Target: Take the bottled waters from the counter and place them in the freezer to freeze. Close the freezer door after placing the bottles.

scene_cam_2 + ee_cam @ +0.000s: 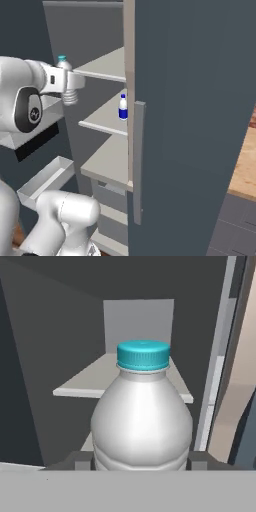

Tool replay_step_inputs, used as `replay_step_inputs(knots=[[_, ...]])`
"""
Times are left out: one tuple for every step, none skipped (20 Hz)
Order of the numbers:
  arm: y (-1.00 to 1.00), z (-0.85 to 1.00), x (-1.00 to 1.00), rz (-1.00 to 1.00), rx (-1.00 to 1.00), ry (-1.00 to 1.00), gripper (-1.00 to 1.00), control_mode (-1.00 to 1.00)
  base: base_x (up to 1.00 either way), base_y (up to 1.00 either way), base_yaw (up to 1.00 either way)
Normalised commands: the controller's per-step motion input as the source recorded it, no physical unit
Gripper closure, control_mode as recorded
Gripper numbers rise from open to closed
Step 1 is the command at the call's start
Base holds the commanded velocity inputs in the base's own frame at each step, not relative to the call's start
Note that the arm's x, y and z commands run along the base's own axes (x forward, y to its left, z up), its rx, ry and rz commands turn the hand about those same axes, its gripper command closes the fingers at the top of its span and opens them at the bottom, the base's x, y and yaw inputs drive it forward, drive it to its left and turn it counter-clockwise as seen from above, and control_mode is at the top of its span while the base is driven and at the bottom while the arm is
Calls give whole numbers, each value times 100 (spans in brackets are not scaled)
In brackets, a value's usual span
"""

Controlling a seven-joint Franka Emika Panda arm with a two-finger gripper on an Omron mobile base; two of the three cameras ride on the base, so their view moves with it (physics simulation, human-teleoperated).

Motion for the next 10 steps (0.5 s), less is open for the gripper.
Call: replay_step_inputs(knots=[[-1,2,31,0,0,0,100,-100,0,0,0],[-6,0,29,0,0,0,100,-100,0,0,0],[-14,3,28,0,0,0,100,-100,0,0,0],[-17,1,29,0,0,0,100,-100,0,0,0],[-20,11,26,0,0,0,100,-100,0,0,0],[-15,11,28,0,0,0,100,-100,0,0,0],[-7,13,28,0,0,0,100,-100,0,0,0],[-2,19,33,0,0,0,100,-100,0,0,0],[0,26,31,0,-1,0,100,-100,0,0,0],[0,26,37,0,-2,0,100,-100,0,0,0]])
